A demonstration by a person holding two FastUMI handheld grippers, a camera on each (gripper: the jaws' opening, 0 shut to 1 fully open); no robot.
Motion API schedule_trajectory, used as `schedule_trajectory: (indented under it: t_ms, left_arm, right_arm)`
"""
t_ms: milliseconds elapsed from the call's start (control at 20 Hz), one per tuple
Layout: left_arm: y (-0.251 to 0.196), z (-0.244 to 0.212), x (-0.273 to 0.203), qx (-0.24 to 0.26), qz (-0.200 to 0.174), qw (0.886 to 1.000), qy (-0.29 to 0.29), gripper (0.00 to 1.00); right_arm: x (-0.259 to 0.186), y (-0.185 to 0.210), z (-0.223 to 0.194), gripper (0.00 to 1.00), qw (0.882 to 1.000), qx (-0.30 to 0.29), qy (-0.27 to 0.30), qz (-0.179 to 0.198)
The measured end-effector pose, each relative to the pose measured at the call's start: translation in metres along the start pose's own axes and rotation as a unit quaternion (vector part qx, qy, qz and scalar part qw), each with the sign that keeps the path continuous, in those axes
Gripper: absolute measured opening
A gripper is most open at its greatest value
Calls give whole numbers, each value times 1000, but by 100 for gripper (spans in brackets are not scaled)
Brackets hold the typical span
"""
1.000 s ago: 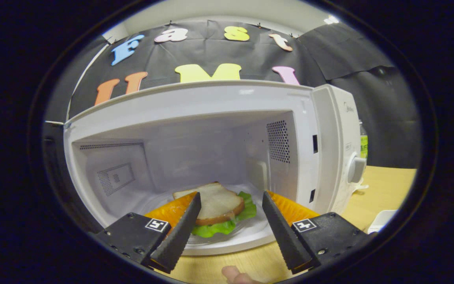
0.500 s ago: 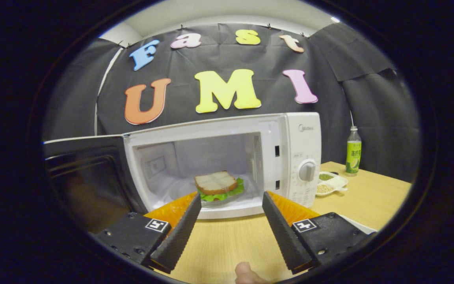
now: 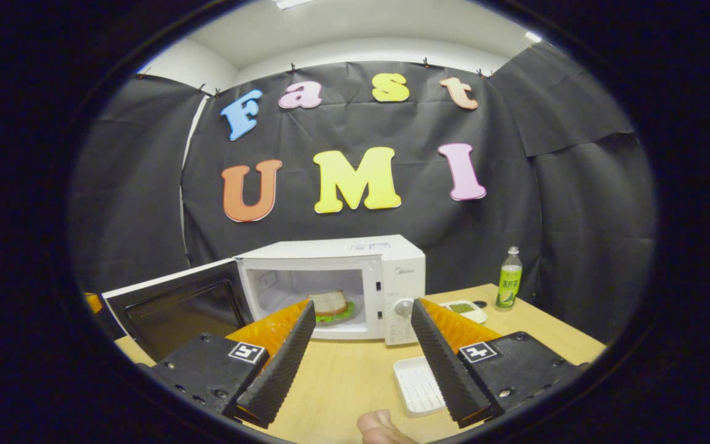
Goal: Open the microwave oven with the left hand, put the food in, and close the microwave oven.
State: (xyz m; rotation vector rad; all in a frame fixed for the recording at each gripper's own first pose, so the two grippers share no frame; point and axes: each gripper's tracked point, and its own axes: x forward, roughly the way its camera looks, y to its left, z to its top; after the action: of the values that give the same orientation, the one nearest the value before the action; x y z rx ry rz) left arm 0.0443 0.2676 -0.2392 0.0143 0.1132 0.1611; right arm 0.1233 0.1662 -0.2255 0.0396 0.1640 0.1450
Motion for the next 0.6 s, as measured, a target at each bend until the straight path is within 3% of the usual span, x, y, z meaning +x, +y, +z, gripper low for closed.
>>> schedule_trajectory:
  t_ms: [150, 300, 450, 600]
  left_arm:
    - [-10, -4, 6, -34, -29, 999, 0, 0]
    - [-10, -8, 16, -46, -45, 998, -1, 0]
    - [-12, -10, 29, -50, -52, 997, -3, 0]
    - [-31, -17, 42, -45, -89, 995, -11, 0]
  right_arm:
    - [-47, -24, 36, 99, 1000, 1, -23, 15]
    - [-87, -61, 58, 99, 999, 1, -32, -2]
    - [-122, -76, 79, 99, 999, 2, -35, 10]
    - [-151, -91, 97, 99, 998, 1, -56, 8]
